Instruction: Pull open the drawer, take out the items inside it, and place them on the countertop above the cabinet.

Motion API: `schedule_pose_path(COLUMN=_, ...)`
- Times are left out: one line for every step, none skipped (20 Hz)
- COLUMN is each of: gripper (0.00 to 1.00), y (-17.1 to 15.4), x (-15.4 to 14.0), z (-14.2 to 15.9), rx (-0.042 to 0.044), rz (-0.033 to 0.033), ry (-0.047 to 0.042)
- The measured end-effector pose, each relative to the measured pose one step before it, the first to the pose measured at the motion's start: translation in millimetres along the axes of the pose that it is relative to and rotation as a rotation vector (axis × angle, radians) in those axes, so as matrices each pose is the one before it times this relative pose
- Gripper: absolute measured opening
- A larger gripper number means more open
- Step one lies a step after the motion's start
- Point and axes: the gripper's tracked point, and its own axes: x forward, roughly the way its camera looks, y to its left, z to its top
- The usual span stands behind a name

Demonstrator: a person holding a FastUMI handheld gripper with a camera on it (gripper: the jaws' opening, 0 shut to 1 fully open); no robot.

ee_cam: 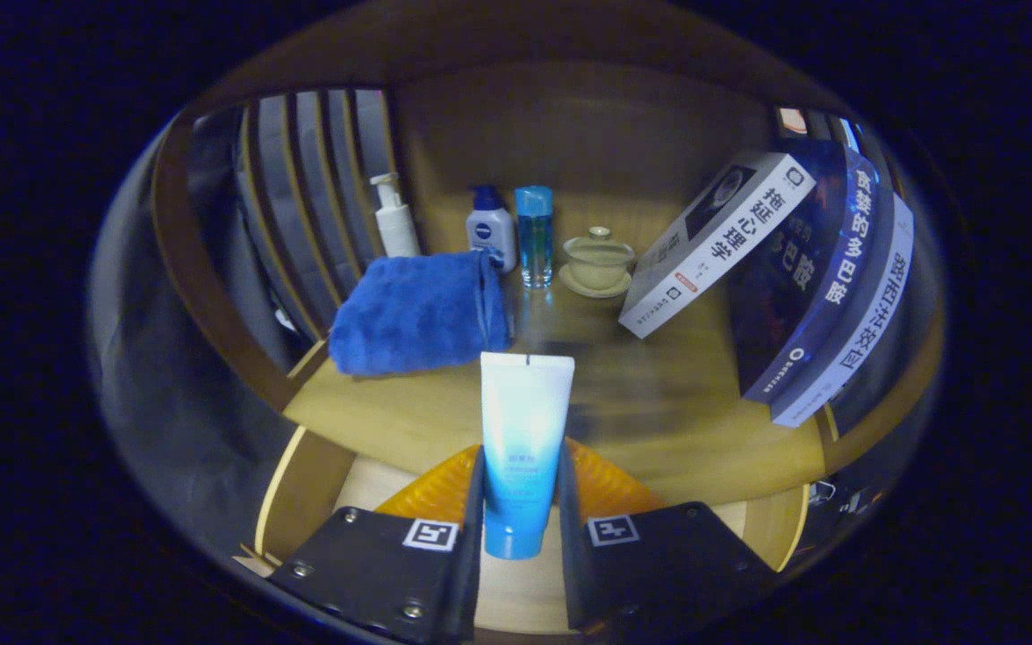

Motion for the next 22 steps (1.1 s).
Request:
schedule_pose_path(gripper=0.38, y=-1.98, x=8.99, z=0.91, rx=0.00001, rz=-0.01167, ry=-0.00085)
schedule_pose_path(gripper=0.38, y=-0.73, x=8.05, z=0.01, rx=0.00064, rz=-0.00955, ry=0.00362)
schedule_pose_path(gripper=0.38, y=0.46, x=6.29, z=-1.37, rx=0.00552, rz=-0.00556, ry=0.00625)
schedule_pose_path(gripper=0.38, y=1.53, x=5.98, z=0.37, rx=0.00797, rz=0.0001, ry=-0.00151)
schedule_pose_path(gripper=0.38, y=-1.24, x=5.5, z=2.01, rx=0.00582, rz=-0.0057, ry=-0.0041)
schedule_pose_path(gripper=0.39, y=-2.13, x=6.05, z=1.24, rx=-0.00057, rz=-0.00998, ry=-0.00614)
schedule_pose_path(gripper=0.38, y=-1.44, x=5.89, z=0.33, rx=-0.00392, rz=-0.01311, ry=-0.00599)
schedule_pose_path(gripper=0.38, y=-2.78, x=5.43, z=-0.98, rx=-0.00598, rz=-0.01381, ry=-0.00091)
schedule_pose_path(gripper=0.38, y=-0.48, x=3.51, z=-1.29, rx=-0.00213, rz=-0.00224, ry=0.00368)
schedule_pose_path(gripper=0.39, y=1.42, x=2.38, z=6.2, rx=0.0115, rz=-0.00524, ry=-0.03062)
schedule_pose_path(gripper=0.38, y=-1.8, x=5.18, z=-0.21, rx=0.0007, rz=-0.00589, ry=-0.00204)
schedule_pose_path(gripper=0.38, y=0.48, x=2.67, z=3.1, rx=0.01026, rz=-0.0021, ry=-0.00925)
schedule_pose_path(gripper=0.38, y=0.56, x=2.83, z=0.56, rx=0.01025, rz=-0.00112, ry=-0.00544)
schedule_pose_path(gripper=0.39, y=0.68, x=2.96, z=2.11, rx=0.00692, rz=0.00108, ry=-0.01096)
schedule_pose_path(gripper=0.38, y=0.07, x=2.34, z=1.56, rx=0.00408, rz=-0.00099, ry=-0.01026)
schedule_pose_path(gripper=0.38, y=-0.03, x=1.7, z=1.35, rx=0.00531, rz=-0.00124, ry=-0.01407)
schedule_pose_path(gripper=0.39, y=0.86, x=1.09, z=0.54, rx=0.00525, rz=-0.00149, ry=-0.00867)
schedule_pose_path(gripper=0.38, y=0.24, x=0.1, z=0.54, rx=0.00493, rz=0.00033, ry=-0.00975)
schedule_pose_path(gripper=0.38, y=0.1, x=0.87, z=0.09, rx=0.00094, rz=0.00289, ry=-0.00445)
schedule_pose_path(gripper=0.39, y=0.65, x=0.71, z=0.67, rx=-0.00619, rz=0.00907, ry=-0.00899)
schedule_pose_path(gripper=0.43, y=0.79, x=-0.18, z=0.17, rx=-0.01095, rz=0.0075, ry=-0.00704)
schedule_pose_path(gripper=0.45, y=0.79, x=-1.69, z=0.9, rx=-0.00481, rz=0.00857, ry=-0.0135)
